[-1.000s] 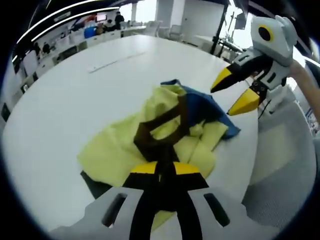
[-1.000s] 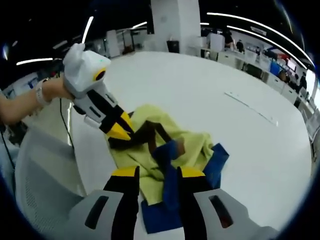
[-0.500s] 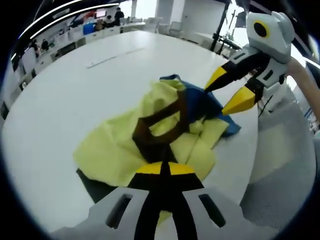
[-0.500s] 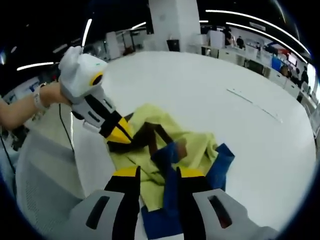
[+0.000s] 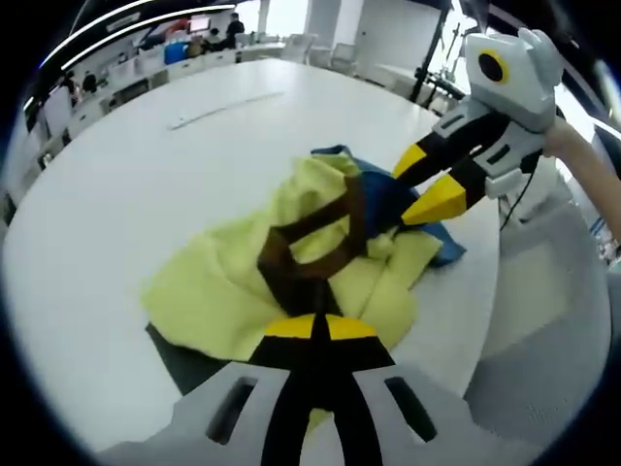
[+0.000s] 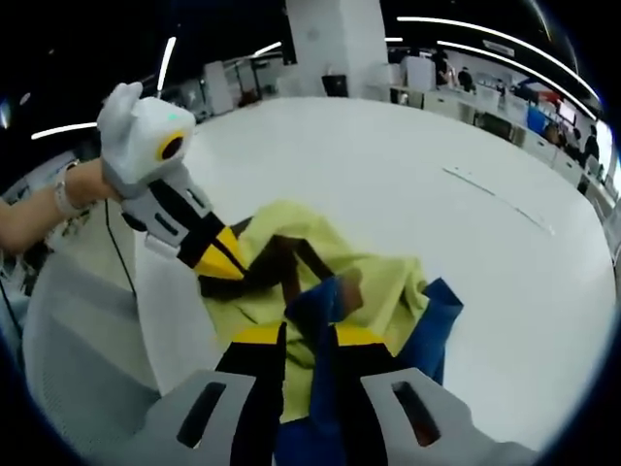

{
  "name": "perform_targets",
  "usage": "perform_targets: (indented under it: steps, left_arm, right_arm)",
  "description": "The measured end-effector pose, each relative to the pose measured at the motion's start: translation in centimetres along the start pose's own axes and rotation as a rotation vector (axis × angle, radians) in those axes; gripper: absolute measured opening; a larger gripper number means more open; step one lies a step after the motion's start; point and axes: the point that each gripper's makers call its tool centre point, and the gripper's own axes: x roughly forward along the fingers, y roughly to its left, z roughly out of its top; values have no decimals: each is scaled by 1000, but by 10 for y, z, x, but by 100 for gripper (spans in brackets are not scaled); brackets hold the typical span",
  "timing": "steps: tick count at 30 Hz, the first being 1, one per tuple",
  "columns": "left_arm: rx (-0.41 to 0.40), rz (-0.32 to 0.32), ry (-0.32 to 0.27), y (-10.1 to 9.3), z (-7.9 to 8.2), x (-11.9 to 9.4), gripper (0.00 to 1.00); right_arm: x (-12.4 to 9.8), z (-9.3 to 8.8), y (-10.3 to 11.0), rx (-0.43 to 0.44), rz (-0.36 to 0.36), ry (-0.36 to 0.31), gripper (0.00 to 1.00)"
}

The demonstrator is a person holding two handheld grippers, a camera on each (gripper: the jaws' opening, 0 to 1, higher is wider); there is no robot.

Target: Fold the garment on the visible template until the final outline fits inside the template.

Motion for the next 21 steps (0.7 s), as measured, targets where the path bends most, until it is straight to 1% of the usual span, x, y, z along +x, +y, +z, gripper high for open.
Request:
perform_targets:
  steps: [10, 11, 14, 21]
  left_arm:
    - [-32, 15, -27, 3, 2, -5, 0]
    - [-30, 30, -40, 5, 4, -6, 0]
    - [-34, 33, -44, 7, 4, -9, 0]
    - [-52, 71, -69, 18, 7, -21, 0]
  right_arm:
    - [0, 0, -4, -16, -8, 6, 14]
    - [-1, 0, -4, -17, -8, 7, 14]
    - [-1, -1, -2, -34, -5, 15, 14]
    - [-1, 0, 0, -57, -4, 27, 12]
